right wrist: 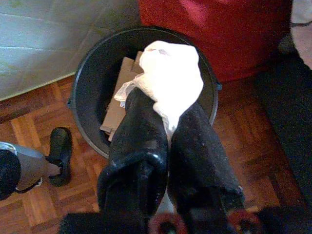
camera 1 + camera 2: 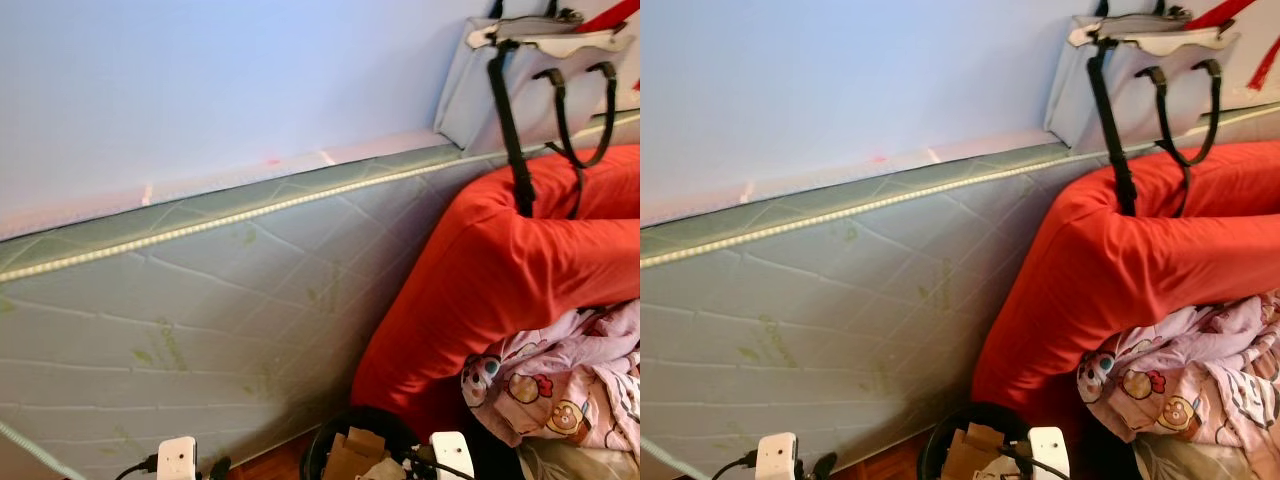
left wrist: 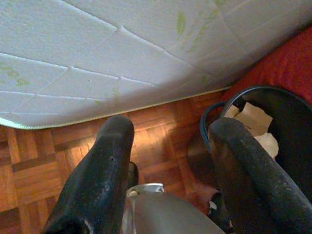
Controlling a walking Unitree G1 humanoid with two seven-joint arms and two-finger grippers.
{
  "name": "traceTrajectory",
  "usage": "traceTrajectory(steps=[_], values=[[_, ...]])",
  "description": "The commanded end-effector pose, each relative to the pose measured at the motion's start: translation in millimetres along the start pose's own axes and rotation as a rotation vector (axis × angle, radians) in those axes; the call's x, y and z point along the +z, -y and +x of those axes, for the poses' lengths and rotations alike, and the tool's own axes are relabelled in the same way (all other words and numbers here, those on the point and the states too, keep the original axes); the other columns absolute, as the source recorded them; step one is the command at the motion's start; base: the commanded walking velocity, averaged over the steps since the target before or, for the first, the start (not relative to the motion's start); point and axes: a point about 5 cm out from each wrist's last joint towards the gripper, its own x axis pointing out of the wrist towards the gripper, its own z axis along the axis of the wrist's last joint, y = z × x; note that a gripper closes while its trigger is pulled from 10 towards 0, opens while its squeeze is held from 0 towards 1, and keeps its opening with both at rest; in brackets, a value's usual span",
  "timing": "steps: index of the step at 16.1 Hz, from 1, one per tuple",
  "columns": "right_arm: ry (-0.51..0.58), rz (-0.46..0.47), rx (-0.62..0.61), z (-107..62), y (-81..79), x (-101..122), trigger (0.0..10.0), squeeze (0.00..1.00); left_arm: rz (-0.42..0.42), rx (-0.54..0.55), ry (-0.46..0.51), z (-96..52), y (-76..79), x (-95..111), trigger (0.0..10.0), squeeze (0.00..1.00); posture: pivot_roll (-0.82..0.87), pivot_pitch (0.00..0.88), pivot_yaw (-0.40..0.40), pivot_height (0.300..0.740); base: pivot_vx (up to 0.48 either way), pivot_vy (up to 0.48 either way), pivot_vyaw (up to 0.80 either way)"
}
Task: Clean up the room
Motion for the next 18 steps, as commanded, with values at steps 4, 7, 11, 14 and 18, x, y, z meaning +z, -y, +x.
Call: traceTrajectory(steps=[4, 7, 11, 14, 18], values=[[0.077, 0.044, -0.006, -0.7, 0.2, 5.9, 10.0, 0.00, -0.049, 0.026, 0.060, -3.5, -4.1, 0.6, 10.0, 0.00, 0.04, 0.000, -0.057, 0.740, 0.000, 0.000, 0.00], [0.317, 0.034, 0.027, 13.2, -4.6, 77.3, 10.0, 0.00, -0.041, 0.023, 0.217, 4.7, 5.3, 29.8, 10.0, 0.00, 0.04, 0.000, -0.052, 0.740, 0.000, 0.000, 0.00], [0.466, 0.045, 0.045, 7.8, -11.5, 93.6, 10.0, 0.00, 0.048, -0.013, 0.528, 9.7, 28.9, 99.3, 10.0, 0.00, 0.03, 0.000, -0.052, 0.740, 0.000, 0.000, 0.00], [0.505, 0.019, 0.052, 1.7, -12.7, 90.6, 10.0, 0.00, 0.045, -0.015, 0.594, -1.8, 38.5, 103.4, 10.0, 0.00, 0.03, 0.000, -0.057, 0.740, 0.000, 0.000, 0.00], [0.558, 0.055, 0.046, -6.2, -10.8, 91.2, 10.0, 0.00, 0.033, -0.013, 0.597, -8.6, 42.9, 103.7, 10.0, 0.00, 0.03, 0.000, -0.062, 0.740, 0.000, 0.000, 0.00]])
